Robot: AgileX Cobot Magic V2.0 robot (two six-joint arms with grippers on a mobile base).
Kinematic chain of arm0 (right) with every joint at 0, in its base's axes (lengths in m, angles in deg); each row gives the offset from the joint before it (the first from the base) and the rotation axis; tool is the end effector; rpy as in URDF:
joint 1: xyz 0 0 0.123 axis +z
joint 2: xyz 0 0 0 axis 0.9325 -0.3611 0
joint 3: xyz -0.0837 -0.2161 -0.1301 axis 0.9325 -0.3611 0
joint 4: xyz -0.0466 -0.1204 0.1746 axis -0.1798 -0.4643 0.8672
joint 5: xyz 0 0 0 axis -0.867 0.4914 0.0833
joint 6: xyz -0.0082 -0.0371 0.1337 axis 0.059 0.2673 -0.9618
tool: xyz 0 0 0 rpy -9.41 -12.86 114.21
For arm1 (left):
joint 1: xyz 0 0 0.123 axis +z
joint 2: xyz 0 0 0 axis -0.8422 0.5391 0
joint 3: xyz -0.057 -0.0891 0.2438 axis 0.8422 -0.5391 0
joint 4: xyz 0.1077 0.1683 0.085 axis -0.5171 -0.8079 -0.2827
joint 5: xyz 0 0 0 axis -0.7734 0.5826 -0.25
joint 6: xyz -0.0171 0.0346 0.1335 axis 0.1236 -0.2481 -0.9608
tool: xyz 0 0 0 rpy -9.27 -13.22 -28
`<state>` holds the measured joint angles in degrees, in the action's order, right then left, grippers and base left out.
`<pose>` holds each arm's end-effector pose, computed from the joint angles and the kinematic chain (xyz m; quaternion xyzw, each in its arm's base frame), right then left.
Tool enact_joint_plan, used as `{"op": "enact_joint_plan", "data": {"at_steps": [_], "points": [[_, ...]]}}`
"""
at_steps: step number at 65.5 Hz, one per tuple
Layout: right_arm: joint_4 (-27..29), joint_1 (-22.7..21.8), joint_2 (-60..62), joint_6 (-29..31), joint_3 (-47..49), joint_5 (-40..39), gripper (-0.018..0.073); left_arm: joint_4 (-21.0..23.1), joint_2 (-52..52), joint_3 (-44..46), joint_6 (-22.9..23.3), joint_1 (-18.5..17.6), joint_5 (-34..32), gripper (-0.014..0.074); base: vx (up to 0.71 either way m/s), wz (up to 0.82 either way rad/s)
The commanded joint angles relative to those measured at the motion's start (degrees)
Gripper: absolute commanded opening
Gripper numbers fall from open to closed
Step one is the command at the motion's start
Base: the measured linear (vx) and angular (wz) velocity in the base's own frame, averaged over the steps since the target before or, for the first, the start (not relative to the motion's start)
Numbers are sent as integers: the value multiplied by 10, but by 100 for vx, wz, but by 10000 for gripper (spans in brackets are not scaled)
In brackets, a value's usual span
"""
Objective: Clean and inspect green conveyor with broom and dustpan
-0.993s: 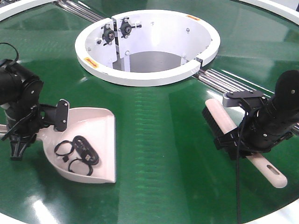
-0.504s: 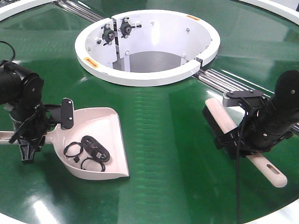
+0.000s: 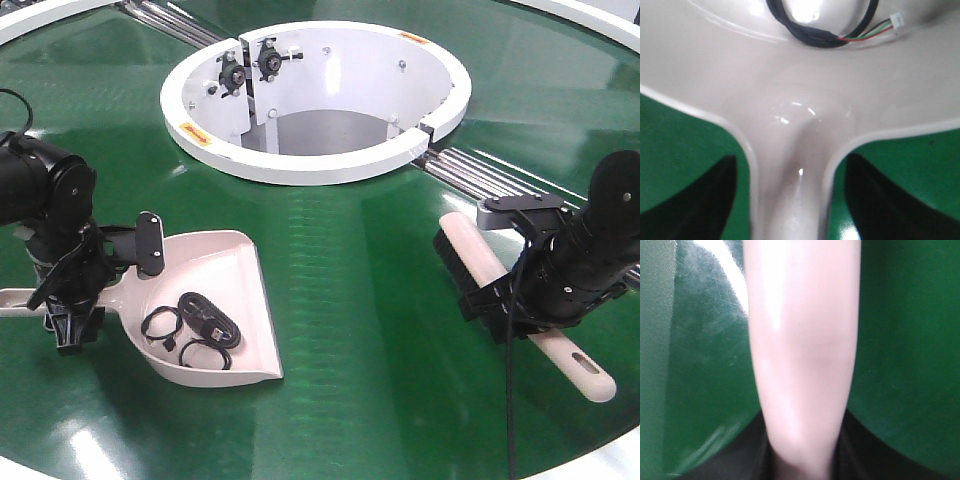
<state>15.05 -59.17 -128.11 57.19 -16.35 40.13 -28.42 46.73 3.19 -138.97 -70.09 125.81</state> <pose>0.2680 0.0565 0.1826 -0.0936 0.9902 0.0457 0.0929 0.3153 -0.0427 0.1552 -0.6184 -0.7788 -0.1038 0.0151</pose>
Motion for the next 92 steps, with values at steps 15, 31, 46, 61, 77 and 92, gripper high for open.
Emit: {"op": "enact_joint_plan", "data": {"at_steps": [15,31,46,61,77,92], "points": [[-5,-3,-20,4,13,0,57,33,-38,16,8,0,-8,582,0,0],[-4,-3,-49,4,13,-28,283,42,-65,16,8,0,-16,583,0,0],[-6,-3,-53,5,13,-45,522,58,-97,16,8,0,-20,583,0,0],[-7,-3,-35,8,20,-44,586,106,-134,16,8,0,-10,583,0,0],[-7,-3,62,9,23,-79,582,198,-161,16,52,0,5,583,0,0],[-7,-3,172,10,21,-116,582,247,-224,16,153,0,-27,575,0,0]]}}
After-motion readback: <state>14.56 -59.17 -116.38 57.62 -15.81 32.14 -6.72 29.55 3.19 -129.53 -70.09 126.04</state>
